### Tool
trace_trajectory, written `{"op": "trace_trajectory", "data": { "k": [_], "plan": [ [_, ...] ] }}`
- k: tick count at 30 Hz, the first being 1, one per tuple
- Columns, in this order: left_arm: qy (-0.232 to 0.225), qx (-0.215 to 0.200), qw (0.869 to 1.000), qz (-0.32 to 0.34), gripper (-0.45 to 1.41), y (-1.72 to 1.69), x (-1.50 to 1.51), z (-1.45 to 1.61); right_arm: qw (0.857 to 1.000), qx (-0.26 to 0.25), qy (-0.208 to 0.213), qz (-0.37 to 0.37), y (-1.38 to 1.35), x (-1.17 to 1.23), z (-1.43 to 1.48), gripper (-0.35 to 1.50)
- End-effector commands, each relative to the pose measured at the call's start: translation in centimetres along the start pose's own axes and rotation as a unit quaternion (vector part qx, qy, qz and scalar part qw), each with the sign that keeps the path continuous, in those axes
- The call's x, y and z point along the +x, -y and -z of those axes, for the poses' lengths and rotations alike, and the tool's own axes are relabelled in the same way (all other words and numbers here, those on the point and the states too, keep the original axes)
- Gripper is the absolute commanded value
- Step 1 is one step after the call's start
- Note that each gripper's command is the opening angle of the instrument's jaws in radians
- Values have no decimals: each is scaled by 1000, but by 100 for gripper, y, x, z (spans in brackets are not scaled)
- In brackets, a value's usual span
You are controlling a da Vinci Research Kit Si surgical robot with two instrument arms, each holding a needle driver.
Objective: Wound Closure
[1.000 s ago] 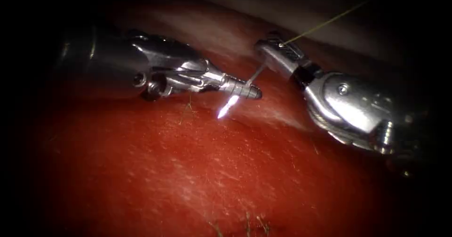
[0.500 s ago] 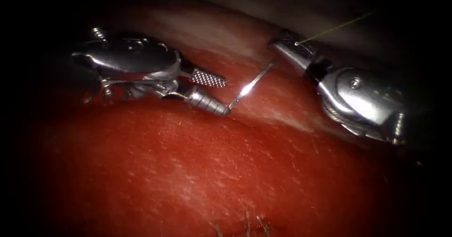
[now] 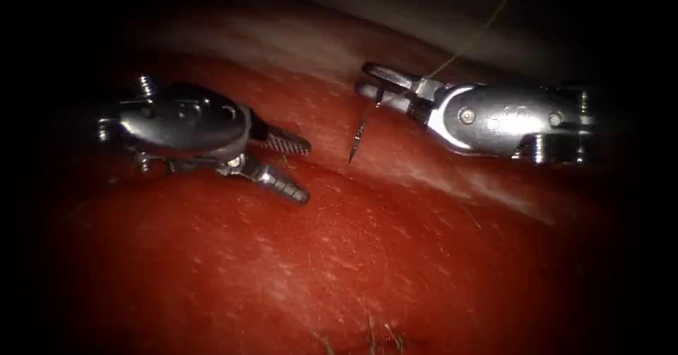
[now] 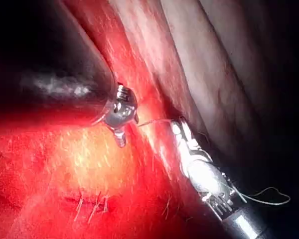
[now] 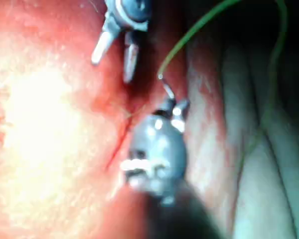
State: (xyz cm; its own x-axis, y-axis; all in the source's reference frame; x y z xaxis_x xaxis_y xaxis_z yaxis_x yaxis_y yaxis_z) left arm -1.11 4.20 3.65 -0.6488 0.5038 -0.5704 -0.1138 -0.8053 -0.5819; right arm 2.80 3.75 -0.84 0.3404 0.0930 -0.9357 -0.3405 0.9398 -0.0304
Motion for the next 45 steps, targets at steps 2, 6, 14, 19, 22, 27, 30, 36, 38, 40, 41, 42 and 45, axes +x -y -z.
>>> {"op": "trace_trajectory", "data": {
  "k": [2, 6, 14, 19, 22, 27, 30, 36, 38, 40, 41, 42, 45],
  "plan": [
    [-2, 4, 999, -47, 11, 3, -17, -23, 999, 1, 3, 48, 4, 8, -21, -35],
    [3, 24, 999, -48, -35, 4, -26, -58, 996, -16, 20, 87, 6, 6, -19, -35],
    [3, 34, 999, 5, -35, 11, -25, -79, 994, -52, 28, 95, 9, -8, -19, -35],
    [7, 38, 999, 30, -31, 20, -45, -90, 994, -60, 18, 86, 17, -35, -29, -35],
    [26, 28, 999, 36, -25, 19, -59, -103, 995, -67, 9, 77, 22, -47, -32, -35],
    [41, 10, 998, 48, -19, 12, -69, -116, 995, -68, 2, 75, 25, -46, -31, -35],
    [46, 5, 997, 55, -14, 11, -71, -116, 995, -75, -7, 71, 24, -43, -30, -35],
    [50, 4, 997, 54, -6, 12, -71, -113, 994, -76, -7, 72, 26, -44, -30, -35],
    [50, 4, 997, 57, -5, 12, -71, -112, 994, -77, -7, 73, 29, -46, -32, -35],
    [50, 3, 997, 57, -3, 12, -70, -112, 994, -79, -6, 73, 32, -46, -36, -35],
    [50, 3, 997, 57, -3, 12, -70, -112, 994, -81, -7, 73, 32, -45, -37, -35],
    [50, 3, 997, 57, -3, 12, -70, -112, 994, -81, -7, 73, 32, -45, -37, -35],
    [50, 3, 997, 60, -2, 12, -70, -112, 994, -84, -8, 74, 34, -46, -37, -35]
  ]
}}
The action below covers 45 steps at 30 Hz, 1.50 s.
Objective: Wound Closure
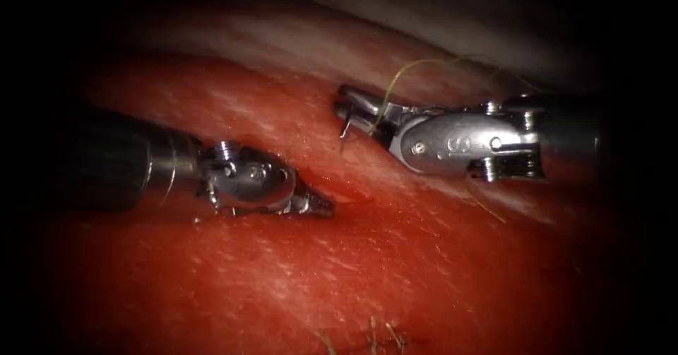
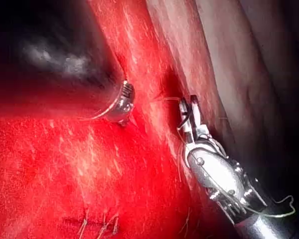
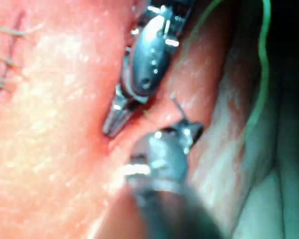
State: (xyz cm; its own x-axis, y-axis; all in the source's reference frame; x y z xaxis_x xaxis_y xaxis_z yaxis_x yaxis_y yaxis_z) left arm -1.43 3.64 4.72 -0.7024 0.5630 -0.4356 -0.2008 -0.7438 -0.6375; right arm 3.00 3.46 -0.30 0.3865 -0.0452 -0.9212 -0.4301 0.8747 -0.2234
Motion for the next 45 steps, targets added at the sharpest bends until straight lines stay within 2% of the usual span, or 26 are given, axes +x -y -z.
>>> {"op": "trace_trajectory", "data": {
  "k": [1, 8, 15, 18, 24, 31, 42, 45],
  "plan": [
    [0, -1, 1000, 0, -2, -1, -2, -8, 1000, -1, -2, 1, 1, 1, -10, -35],
    [0, -2, 1000, 3, -1, 0, -1, -7, 1000, -2, 3, 8, 10, -14, -12, -35],
    [1, -6, 1000, 10, -2, 5, -3, -3, 999, 6, 16, -28, 28, -21, -15, -35],
    [1, -4, 1000, 9, -3, 7, -5, -2, 997, 14, 28, -66, 34, -24, -13, -35],
    [1, -4, 1000, 9, -4, 7, -5, -2, 996, 26, 46, -77, 48, -29, -14, -35],
    [2, -4, 1000, 11, -5, 8, -6, -1, 994, 51, 53, -87, 70, -28, -20, -35],
    [7, -3, 1000, 14, -4, 7, -7, 0, 989, 56, 71, -114, 77, -26, -16, -35],
    [7, -4, 1000, 14, -4, 7, -7, 0, 985, 52, 86, -139, 103, -34, -4, -35]
  ]
}}
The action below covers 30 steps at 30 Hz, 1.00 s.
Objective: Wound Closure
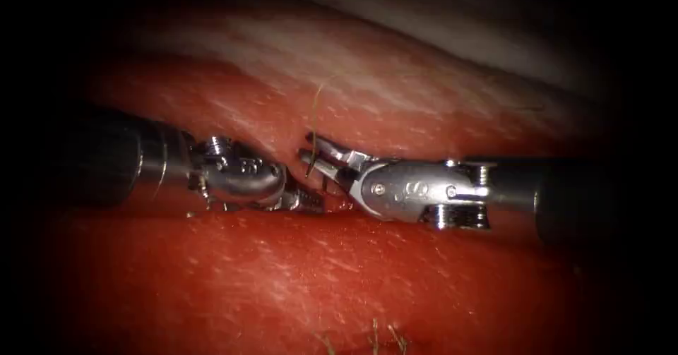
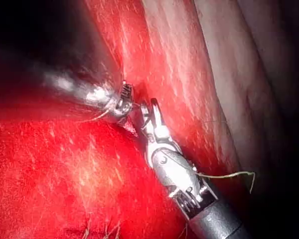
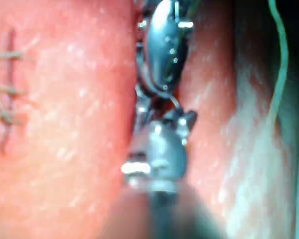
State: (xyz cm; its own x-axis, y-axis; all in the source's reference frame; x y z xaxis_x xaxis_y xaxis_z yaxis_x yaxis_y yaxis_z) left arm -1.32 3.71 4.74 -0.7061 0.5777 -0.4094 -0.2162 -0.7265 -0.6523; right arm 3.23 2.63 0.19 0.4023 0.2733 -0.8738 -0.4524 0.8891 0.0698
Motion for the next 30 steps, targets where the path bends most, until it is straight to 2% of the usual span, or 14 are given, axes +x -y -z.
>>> {"op": "trace_trajectory", "data": {
  "k": [1, 9, 13, 20, 30],
  "plan": [
    [0, -1, 1000, 0, -4, -1, -2, -8, 1000, -1, 1, -2, 8, -2, -11, -35],
    [3, -1, 1000, 0, -3, -2, -2, -7, 1000, -7, -2, -10, -9, 11, -15, -35],
    [6, 0, 1000, 0, -3, -2, -3, -6, 1000, 4, 19, -18, 2, 1, -14, -35],
    [6, -1, 1000, 0, -3, -2, -3, -6, 995, 34, 41, -85, 7, 3, -15, -35],
    [10, 0, 1000, -1, -4, -3, -5, -6, 986, 50, 81, -139, 16, 6, -12, -35]
  ]
}}
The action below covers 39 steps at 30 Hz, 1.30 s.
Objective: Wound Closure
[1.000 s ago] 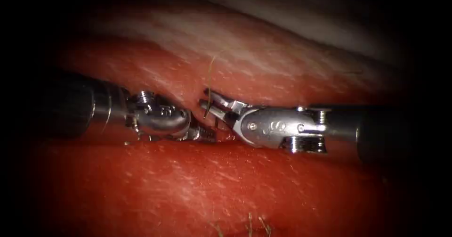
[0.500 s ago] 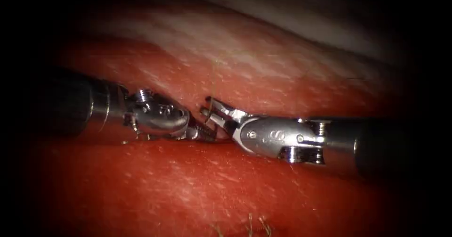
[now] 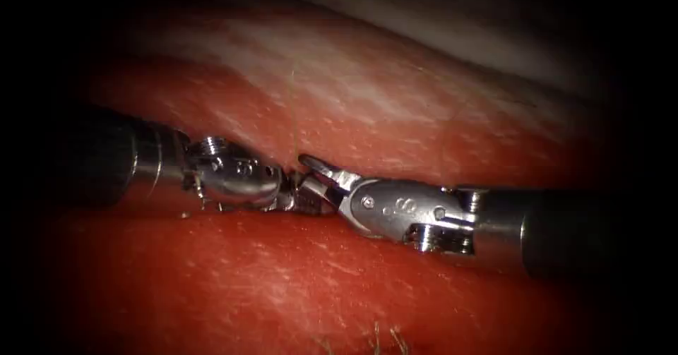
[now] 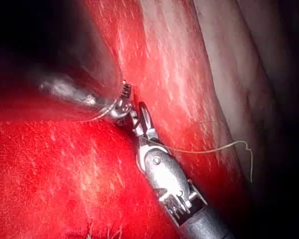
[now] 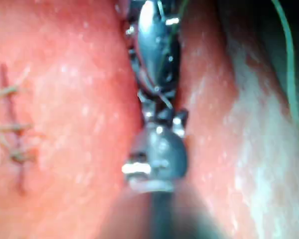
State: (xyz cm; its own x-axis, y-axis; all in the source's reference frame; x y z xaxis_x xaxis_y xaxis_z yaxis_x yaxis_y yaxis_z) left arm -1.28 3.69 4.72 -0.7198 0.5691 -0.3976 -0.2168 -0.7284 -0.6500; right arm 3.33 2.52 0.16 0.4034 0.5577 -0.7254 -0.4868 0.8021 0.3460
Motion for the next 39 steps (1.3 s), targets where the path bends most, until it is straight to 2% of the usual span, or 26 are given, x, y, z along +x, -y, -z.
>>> {"op": "trace_trajectory", "data": {
  "k": [1, 7, 17, 21, 23, 26, 33, 36, 39],
  "plan": [
    [0, -1, 1000, 0, -4, -1, -1, -8, 1000, 1, 0, -7, 2, 3, -9, -35],
    [2, -1, 1000, 0, -4, -1, -2, -8, 999, 17, 9, -40, 3, 0, -9, -35],
    [2, 1, 1000, 0, -3, -1, -2, -8, 998, 26, 19, -53, 4, -4, -10, -35],
    [2, 1, 1000, 0, -2, -1, -2, -8, 999, 6, 4, -50, -2, 2, -13, -35],
    [10, 1, 1000, 0, 1, -4, -2, -5, 999, -25, -19, -23, -16, 15, -6, -35],
    [16, 6, 1000, 2, 1, -11, 2, 2, 999, -34, -29, -28, -23, 23, 2, -35],
    [33, 0, 999, 7, 3, -58, 18, 5, 998, -44, -44, -32, -33, 32, 8, -35],
    [35, 0, 999, 7, 3, -62, 17, 6, 998, -45, -46, -30, -35, 34, 8, -35],
    [37, 1, 999, 1, -2, -48, 6, -4, 997, -45, -47, -31, -35, 35, 9, -35]
  ]
}}
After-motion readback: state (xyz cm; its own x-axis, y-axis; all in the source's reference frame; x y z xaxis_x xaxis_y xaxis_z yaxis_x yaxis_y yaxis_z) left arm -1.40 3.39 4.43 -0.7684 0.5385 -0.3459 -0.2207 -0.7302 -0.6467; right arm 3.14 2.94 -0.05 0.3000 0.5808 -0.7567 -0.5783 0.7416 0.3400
